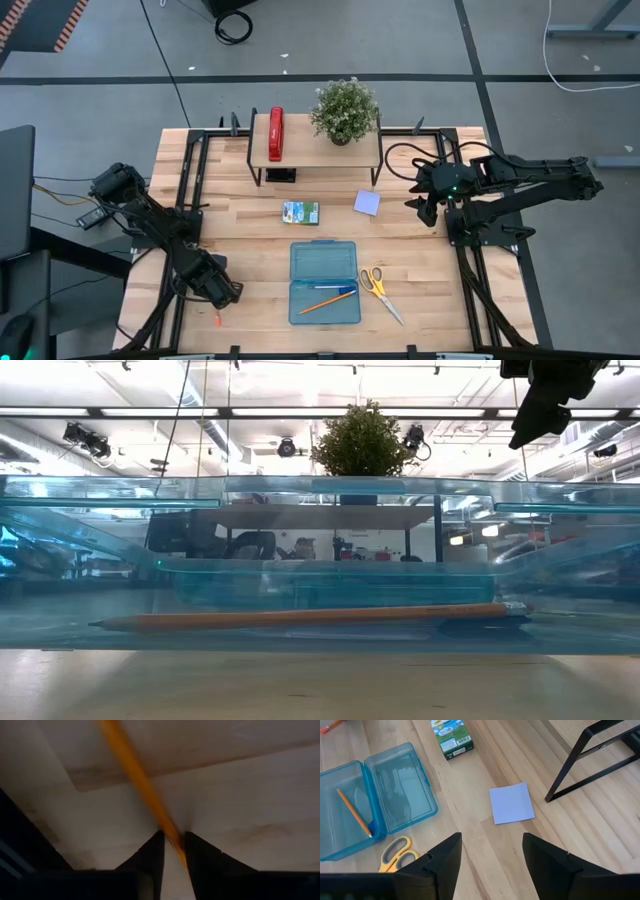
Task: Pack school essentials
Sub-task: Put the yellow pencil into the blue supply box
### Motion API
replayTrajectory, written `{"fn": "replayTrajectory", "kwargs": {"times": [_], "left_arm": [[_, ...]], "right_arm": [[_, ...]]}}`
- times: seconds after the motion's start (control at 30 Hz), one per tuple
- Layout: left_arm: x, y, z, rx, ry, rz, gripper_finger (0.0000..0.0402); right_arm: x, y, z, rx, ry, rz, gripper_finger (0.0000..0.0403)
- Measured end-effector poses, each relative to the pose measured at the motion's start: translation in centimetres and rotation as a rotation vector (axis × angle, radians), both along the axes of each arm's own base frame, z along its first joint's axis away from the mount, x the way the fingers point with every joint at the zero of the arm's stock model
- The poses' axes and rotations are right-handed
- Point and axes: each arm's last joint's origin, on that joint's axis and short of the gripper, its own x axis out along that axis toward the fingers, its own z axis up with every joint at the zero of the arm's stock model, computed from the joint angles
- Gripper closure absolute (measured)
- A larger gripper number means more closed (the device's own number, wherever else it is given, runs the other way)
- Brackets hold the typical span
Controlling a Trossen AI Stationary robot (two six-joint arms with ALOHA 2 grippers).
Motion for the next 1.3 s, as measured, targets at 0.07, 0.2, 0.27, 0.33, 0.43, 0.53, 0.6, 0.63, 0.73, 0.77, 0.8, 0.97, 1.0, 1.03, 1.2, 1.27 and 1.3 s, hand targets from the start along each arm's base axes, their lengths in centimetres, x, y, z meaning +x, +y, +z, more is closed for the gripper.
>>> {"fn": "replayTrajectory", "kwargs": {"times": [0.07,0.2,0.27,0.33,0.43,0.53,0.6,0.63,0.73,0.77,0.8,0.97,1.0,1.03,1.2,1.27,1.3], "left_arm": [[0.0,0.0,0.0,0.003,-0.004,-0.011,0.0345],[0.0,0.1,0.0,0.008,-0.005,-0.013,0.0379],[0.0,0.1,0.0,0.01,-0.005,-0.013,0.0388],[0.1,0.0,0.2,0.016,-0.013,-0.012,0.039],[0.5,-0.4,0.7,0.023,-0.038,-0.012,0.0384],[1.0,-0.6,1.2,0.05,-0.085,-0.007,0.0381],[1.4,-1.0,1.8,0.042,-0.113,-0.002,0.0385],[1.7,-1.2,2.2,0.035,-0.127,-0.002,0.0387],[2.2,-1.5,3.2,0.048,-0.148,-0.005,0.0389],[2.4,-1.5,3.7,0.051,-0.157,-0.004,0.0388],[2.8,-1.6,4.1,0.058,-0.169,-0.008,0.0386],[4.6,-1.1,6.9,0.13,-0.246,-0.068,0.0386],[5.1,-0.9,7.5,0.149,-0.277,-0.087,0.0388],[5.7,-0.7,8.1,0.169,-0.312,-0.107,0.0389],[9.0,0.7,11.0,0.292,-0.549,-0.298,0.0382],[10.2,1.5,12.0,0.335,-0.625,-0.395,0.038],[10.8,2.0,12.3,0.353,-0.655,-0.439,0.038]], "right_arm": [[0.0,0.0,0.0,0.0,0.001,0.0,0.0186],[0.0,0.0,0.0,0.0,0.0,0.0,0.0186],[0.0,0.0,0.0,0.0,0.0,0.0,0.0186],[0.0,0.0,0.0,-0.001,0.0,0.001,0.0186],[0.0,0.0,0.0,-0.003,0.001,0.003,0.0186],[0.0,0.0,0.0,-0.007,0.002,0.008,0.0186],[0.0,0.0,0.0,-0.013,0.004,0.015,0.0186],[0.0,0.0,0.0,-0.015,0.004,0.017,0.0186],[0.0,0.0,0.0,-0.019,0.005,0.022,0.0186],[0.0,0.0,0.0,-0.02,0.005,0.024,0.0186],[0.0,0.0,0.0,-0.022,0.006,0.026,0.0186],[0.0,0.0,0.0,-0.032,0.008,0.037,0.0186],[0.0,0.0,0.0,-0.033,0.008,0.039,0.0186],[0.0,0.0,0.0,-0.034,0.009,0.04,0.0186],[0.0,0.0,0.0,-0.035,0.009,0.041,0.0186],[0.0,0.0,0.0,-0.03,0.008,0.035,0.0186],[0.0,0.0,0.0,-0.025,0.007,0.029,0.0186]]}}
